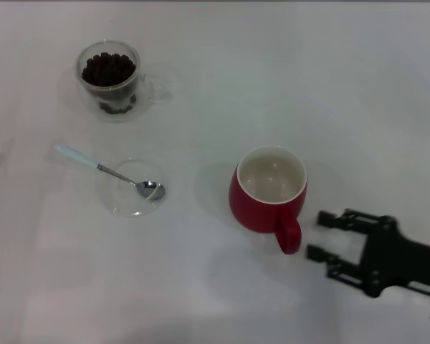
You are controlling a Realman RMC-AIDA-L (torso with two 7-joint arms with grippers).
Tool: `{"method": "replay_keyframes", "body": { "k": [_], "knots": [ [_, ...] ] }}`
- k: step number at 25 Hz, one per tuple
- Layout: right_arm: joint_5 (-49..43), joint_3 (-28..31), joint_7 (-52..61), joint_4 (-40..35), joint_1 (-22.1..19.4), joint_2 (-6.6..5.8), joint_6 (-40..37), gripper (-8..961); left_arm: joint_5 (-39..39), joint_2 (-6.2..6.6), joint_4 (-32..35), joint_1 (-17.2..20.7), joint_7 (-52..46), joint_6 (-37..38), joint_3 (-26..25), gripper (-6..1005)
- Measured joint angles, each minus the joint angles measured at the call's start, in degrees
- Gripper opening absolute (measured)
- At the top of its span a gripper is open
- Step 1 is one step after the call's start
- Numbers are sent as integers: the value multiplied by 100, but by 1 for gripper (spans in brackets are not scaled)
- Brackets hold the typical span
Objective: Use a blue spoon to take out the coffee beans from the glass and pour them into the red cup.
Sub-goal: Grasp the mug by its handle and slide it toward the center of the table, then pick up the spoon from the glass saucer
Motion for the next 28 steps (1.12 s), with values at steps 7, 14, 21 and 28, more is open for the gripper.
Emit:
{"method": "replay_keyframes", "body": {
  "k": [7,14,21,28],
  "knots": [
    [0,895,0,607,-37,-301,-1146,590,883,24,183,135,-2083,57,1,877],
    [6,1289,-35,654,18,-508,-1607,590,1825,57,-494,-195,-6519,-260,0,876],
    [9,1319,-84,657,171,-491,-1529,589,2680,67,-793,-590,-8045,-367,0,876],
    [84,1334,-120,660,197,-465,-1528,589,3305,69,-797,-879,-8615,-538,0,877]
  ]
}}
